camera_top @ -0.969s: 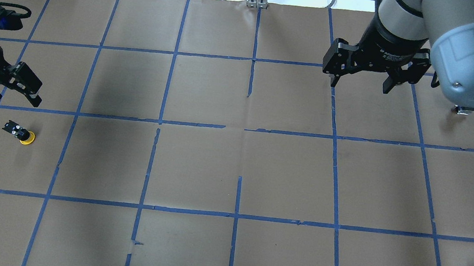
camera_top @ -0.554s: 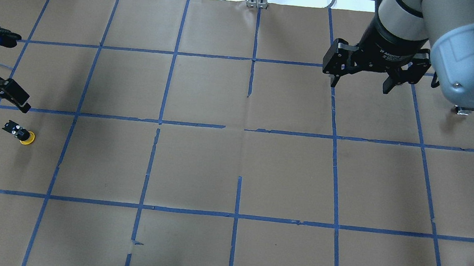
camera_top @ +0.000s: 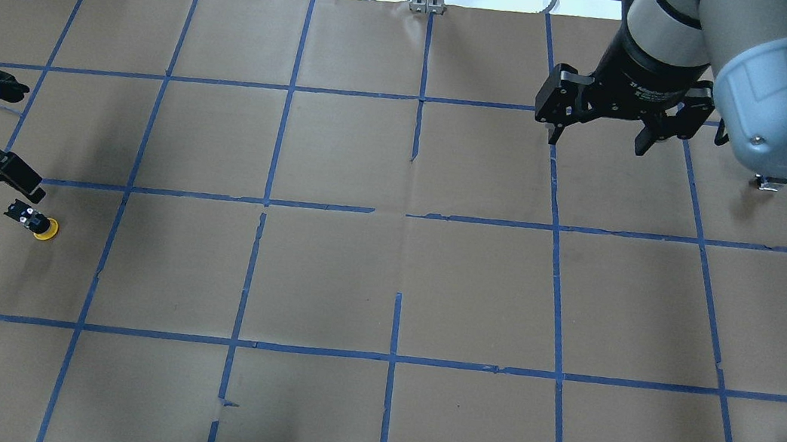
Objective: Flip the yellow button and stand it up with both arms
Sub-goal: 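Close the left gripper on the yellow button's base and lift it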
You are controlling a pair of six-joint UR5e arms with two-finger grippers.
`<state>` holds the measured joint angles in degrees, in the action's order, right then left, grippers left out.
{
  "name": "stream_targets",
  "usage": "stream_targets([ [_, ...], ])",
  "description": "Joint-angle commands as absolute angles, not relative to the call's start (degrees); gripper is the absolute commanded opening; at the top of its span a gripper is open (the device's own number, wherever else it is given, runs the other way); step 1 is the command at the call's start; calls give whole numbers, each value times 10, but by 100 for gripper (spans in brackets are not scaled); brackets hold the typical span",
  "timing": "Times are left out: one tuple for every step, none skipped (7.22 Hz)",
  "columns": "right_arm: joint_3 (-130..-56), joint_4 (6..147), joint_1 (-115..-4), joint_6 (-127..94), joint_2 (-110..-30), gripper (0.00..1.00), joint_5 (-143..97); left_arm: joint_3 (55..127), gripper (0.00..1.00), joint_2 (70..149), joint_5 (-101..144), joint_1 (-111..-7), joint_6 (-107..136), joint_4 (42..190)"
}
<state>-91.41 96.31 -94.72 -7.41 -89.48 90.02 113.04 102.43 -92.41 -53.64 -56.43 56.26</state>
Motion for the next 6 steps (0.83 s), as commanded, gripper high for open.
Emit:
stream_targets([
  [-914,962,-947,-74,-894,100,901,1160,98,1031,-921,-525,-598,496],
  [-914,962,-947,-74,-894,100,902,1169,98,1028,-892,-516,-610,498],
  [-914,962,-947,-74,-895,100,901,1174,98,1034,-888,-497,-651,494],
  [-914,963,-947,-74,-895,100,902,1177,93,1035,-889,-490,-655,502],
  [-914,962,-947,-74,-895,100,902,1175,93,1035,-889,-490,-655,501],
  [-914,962,-947,-74,-895,100,902,1178,73,1034,-889,-490,-656,502],
])
